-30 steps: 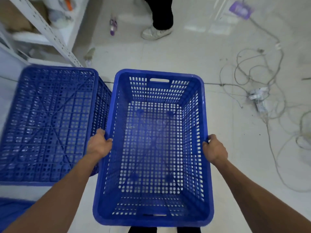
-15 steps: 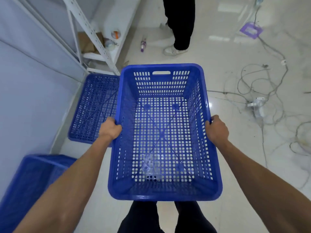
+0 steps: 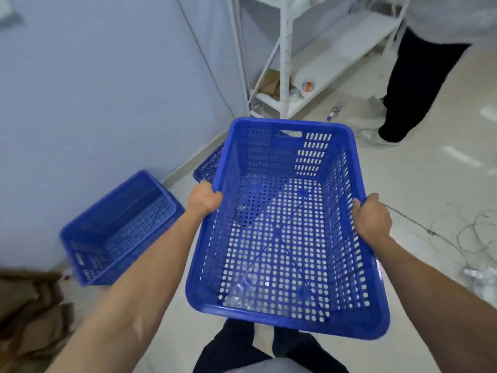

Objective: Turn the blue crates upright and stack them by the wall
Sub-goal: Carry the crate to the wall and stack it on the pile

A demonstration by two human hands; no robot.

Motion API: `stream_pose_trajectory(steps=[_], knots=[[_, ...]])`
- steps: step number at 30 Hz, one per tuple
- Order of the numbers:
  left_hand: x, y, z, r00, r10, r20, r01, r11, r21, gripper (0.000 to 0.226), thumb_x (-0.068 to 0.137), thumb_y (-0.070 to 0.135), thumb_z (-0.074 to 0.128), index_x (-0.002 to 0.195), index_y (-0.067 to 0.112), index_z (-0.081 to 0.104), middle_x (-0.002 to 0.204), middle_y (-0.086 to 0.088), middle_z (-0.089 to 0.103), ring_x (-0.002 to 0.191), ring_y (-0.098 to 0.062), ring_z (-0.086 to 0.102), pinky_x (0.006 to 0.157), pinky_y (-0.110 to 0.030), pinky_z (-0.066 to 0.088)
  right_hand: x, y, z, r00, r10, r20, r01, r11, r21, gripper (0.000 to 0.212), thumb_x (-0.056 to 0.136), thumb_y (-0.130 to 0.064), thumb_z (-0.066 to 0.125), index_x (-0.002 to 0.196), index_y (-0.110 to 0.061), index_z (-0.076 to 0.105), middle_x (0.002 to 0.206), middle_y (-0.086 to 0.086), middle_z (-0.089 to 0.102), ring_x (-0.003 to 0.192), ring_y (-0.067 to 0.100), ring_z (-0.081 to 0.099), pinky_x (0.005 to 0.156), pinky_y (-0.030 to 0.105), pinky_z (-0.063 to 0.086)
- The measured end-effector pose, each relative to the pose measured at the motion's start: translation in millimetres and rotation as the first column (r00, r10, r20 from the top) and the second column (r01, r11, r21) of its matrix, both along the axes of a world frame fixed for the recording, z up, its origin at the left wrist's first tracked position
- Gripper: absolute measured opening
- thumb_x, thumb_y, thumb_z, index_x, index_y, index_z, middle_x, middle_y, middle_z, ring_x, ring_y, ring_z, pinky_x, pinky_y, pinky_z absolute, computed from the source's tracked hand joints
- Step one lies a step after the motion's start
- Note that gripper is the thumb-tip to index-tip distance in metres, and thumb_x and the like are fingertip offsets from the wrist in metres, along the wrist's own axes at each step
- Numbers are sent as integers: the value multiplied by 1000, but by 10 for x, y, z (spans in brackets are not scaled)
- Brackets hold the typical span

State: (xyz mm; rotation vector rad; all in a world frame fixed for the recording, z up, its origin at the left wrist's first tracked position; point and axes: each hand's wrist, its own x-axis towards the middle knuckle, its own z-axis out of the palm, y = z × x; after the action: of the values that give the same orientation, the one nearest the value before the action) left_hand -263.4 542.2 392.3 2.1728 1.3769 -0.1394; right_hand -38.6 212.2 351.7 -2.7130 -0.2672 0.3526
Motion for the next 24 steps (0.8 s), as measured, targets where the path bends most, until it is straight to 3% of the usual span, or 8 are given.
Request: stream_pose_trajectory(steps=[4,7,10,16,18,24], knots=[[-745,213,161,989,151,-1,-151,988,24,24,81,19,55,89,2,68,90,-15,70,87,-35,65,72,-33,49,-231,616,192,984,173,39,-173,985,1,38,101,-34,44,109,4,47,102,29,64,91,46,62,69,42,40],[-1292,404,248,970,242,-21,-240,969,49,25,80,22,56,89,0,66,92,-16,68,90,-37,65,69,-32,46,-452,1103,307,964,264,46,-265,964,25,40,100,-34,47,111,4,47,105,30,65,96,47,61,74,45,44],[-1875,576,326,943,332,-12,-330,941,69,27,79,24,57,88,0,65,90,-15,68,83,-36,63,66,-32,45,-757,1603,420,930,362,65,-364,931,22,43,99,-35,48,114,5,48,107,30,64,99,49,60,82,49,47],[-3099,834,324,869,495,18,-495,867,51,21,80,22,56,74,3,60,73,-8,62,70,-30,59,56,-30,39,-1589,2527,523,823,561,92,-559,828,-49,44,101,-36,46,118,5,46,112,32,62,104,49,60,82,49,47],[-3475,922,297,834,551,17,-552,834,23,21,80,24,57,72,4,60,76,-10,65,65,-27,58,51,-30,36,-1890,2794,546,782,618,79,-614,786,-76,44,101,-35,45,120,5,45,114,32,62,106,49,60,82,48,47],[-4364,1126,357,707,707,4,-707,707,-19,33,83,25,60,98,-4,66,99,-20,69,87,-37,65,67,-34,49,-2732,3565,631,697,714,58,-706,699,-114,41,102,-31,44,121,6,44,119,32,60,112,49,57,86,48,46]])
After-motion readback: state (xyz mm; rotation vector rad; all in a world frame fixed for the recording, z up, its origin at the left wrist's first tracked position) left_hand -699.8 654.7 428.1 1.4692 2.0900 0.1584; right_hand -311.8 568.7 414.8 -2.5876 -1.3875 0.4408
